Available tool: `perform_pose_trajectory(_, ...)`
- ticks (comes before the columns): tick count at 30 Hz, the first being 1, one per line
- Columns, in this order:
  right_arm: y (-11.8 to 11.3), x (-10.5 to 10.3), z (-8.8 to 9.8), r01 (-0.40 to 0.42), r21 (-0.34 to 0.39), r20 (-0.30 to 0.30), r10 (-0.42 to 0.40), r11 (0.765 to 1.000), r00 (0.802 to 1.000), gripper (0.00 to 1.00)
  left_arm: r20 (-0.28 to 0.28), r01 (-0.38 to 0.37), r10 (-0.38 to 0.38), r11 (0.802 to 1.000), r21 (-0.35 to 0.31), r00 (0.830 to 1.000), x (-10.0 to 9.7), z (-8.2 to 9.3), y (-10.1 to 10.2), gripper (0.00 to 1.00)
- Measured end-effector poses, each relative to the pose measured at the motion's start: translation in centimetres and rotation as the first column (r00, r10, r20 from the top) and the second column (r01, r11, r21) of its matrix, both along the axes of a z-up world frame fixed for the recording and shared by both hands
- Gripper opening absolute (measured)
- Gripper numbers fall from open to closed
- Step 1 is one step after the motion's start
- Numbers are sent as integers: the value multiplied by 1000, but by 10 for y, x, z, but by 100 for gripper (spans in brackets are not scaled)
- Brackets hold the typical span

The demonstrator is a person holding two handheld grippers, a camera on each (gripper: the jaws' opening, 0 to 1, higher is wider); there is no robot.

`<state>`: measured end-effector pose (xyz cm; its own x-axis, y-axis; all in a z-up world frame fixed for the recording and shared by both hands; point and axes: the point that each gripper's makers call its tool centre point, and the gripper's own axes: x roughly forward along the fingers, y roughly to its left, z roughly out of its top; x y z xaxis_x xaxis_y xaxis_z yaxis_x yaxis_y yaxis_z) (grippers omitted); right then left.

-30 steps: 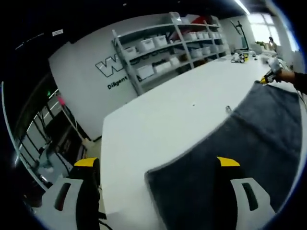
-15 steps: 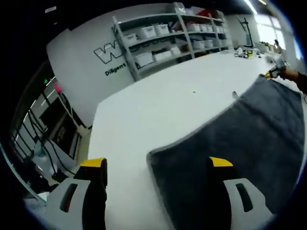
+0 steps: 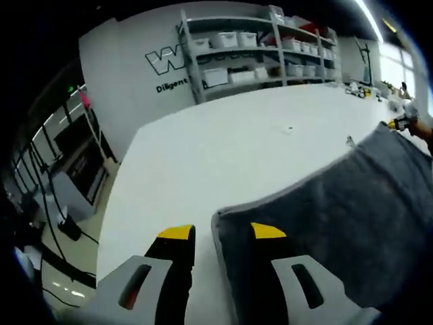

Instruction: Open the folded towel by lifting each exposed corner and separating the folded layers until the towel lies flat within the target outline without major curled edges

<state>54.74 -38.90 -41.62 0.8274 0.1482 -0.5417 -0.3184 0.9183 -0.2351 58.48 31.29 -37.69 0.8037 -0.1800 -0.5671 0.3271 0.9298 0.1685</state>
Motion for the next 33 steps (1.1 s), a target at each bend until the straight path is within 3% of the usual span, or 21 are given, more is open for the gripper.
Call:
perform_pose_trajectory(2, 1, 0, 0, -2, -3, 3, 2, 1000, 1000, 0, -5, -19, 19, 1000, -23, 1000, 4, -5, -1, 34)
perform_pose_trajectory(4, 1, 2, 0, -2, -3, 4, 2, 1000, 1000, 0, -14, -30, 29, 999, -45, 999, 7, -10, -1, 29)
perform_pose_trajectory(5, 1, 2, 0, -3, -3, 5, 3, 1000, 1000, 0, -17, -29, 28, 998, -61, 999, 8, -12, -2, 25)
perform_pose_trajectory(7, 1, 1, 0, -3, -2, 5, 3, 1000, 1000, 0, -26, -23, 21, 998, -66, 999, 8, -17, -2, 4)
perform_pose_trajectory(8, 1, 1, 0, -4, -3, 4, 4, 1000, 1000, 0, -42, -38, 35, 997, -70, 998, 7, -20, 1, 2)
perform_pose_trajectory(17, -3, 12, 0, 21, -13, 9, -21, 1000, 1000, 0, -49, -44, 37, 989, -144, 998, 7, -27, 11, 1)
perform_pose_trajectory(33, -7, 51, 1, 29, -50, -5, -29, 998, 1000, 0, -5, -26, 26, 995, -96, 1000, 27, -33, 1, 1)
